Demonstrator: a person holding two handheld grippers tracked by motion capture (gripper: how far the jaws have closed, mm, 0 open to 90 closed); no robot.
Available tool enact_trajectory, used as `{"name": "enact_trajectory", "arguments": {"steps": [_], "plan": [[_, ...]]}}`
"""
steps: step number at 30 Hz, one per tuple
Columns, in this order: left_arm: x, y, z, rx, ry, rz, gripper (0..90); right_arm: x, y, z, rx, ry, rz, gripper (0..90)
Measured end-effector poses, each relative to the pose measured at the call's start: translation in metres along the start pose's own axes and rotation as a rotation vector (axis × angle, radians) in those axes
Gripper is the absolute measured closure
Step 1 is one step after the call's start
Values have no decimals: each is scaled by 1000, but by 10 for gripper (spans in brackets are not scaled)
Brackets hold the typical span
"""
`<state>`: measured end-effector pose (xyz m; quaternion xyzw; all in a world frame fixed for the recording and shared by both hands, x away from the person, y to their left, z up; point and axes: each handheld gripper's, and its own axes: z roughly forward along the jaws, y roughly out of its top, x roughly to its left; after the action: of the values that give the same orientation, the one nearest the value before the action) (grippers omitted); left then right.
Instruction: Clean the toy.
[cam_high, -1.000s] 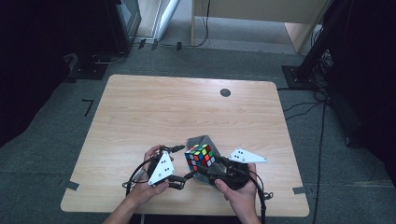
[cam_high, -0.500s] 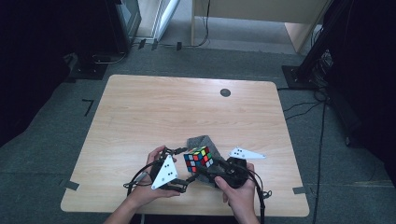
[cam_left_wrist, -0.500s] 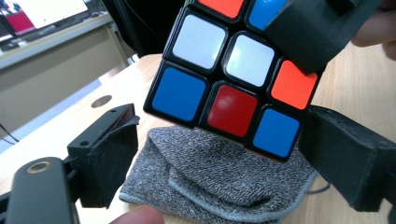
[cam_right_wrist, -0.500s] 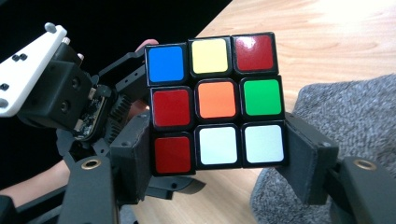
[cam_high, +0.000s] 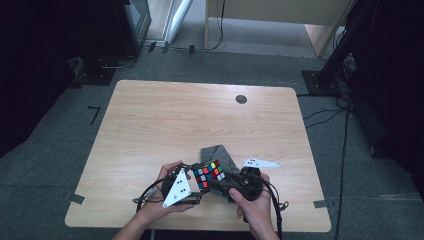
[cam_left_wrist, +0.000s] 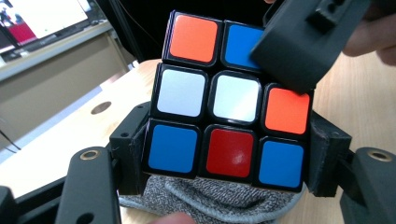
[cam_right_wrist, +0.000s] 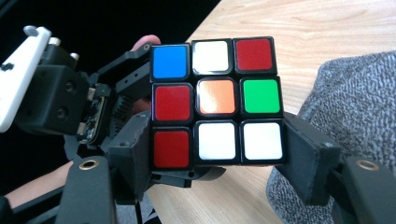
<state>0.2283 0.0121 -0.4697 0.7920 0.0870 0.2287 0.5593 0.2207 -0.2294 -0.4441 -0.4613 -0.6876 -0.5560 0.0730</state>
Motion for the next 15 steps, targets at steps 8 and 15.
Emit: {"name": "enact_trajectory", "arguments": {"steps": [8, 15], "plan": [[25, -5, -10, 20, 23, -196, 334, -3, 7, -24, -202, 30, -150, 282], [47, -12, -19, 28, 81, -378, 335, -24, -2, -15, -179, -212, -326, 331]]}}
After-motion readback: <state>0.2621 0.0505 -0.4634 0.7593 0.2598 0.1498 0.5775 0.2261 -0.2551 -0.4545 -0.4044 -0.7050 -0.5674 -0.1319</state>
